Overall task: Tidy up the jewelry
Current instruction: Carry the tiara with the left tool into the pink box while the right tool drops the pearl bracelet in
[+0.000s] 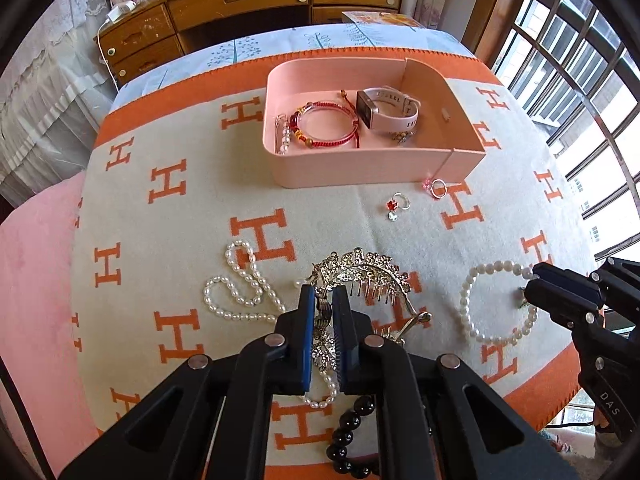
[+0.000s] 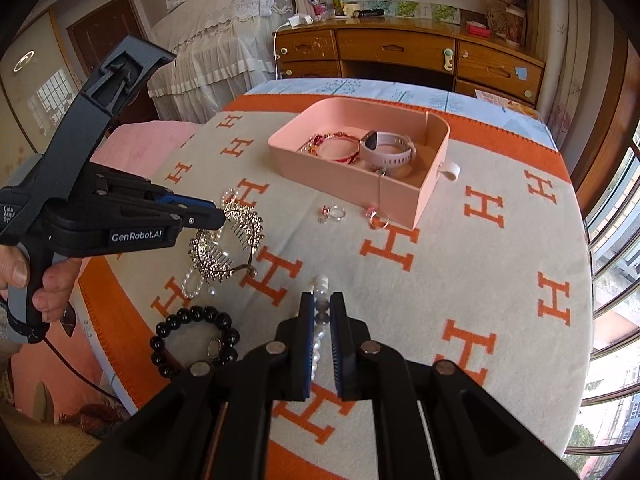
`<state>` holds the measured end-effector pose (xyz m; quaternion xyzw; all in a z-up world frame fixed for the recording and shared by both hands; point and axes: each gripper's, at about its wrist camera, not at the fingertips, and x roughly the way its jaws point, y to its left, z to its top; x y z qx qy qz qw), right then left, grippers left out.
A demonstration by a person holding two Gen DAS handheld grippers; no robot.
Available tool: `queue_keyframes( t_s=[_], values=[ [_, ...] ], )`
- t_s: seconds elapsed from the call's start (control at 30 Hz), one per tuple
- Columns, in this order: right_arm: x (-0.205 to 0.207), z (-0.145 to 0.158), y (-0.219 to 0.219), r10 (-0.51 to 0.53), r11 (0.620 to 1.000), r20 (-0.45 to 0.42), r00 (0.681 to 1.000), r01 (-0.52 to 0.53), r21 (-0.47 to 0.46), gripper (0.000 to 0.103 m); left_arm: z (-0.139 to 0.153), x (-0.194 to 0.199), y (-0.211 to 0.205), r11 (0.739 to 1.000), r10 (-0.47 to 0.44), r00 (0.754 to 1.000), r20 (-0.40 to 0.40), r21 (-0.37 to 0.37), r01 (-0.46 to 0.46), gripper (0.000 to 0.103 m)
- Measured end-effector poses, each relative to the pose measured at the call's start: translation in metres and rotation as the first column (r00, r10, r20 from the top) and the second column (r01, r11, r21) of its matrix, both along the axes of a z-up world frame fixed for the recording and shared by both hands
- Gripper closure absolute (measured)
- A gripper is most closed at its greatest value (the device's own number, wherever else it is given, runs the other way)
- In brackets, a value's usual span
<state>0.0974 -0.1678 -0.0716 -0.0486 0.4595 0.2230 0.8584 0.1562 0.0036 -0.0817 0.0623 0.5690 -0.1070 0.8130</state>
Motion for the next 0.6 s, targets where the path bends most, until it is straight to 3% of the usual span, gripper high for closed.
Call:
queue_keyframes(
  t_s=[0.33,0.6],
  values=[
    [0.041,0.05,0.003,-0.067,0.996,0.116,0.991,0.06,0.061,0.096,0.054,0.022,-0.004,1.0,0.01,0.993,0.118,-0.009,-0.009,0.097],
    [0.083,0.072,0.002,-0.136,0.986,0.151,0.979,0.119,0.119,0.095,0.084,0.06,-0.013,0.999,0.034,0.977,0.212,-0.009,-0.033,0.097]
  ],
)
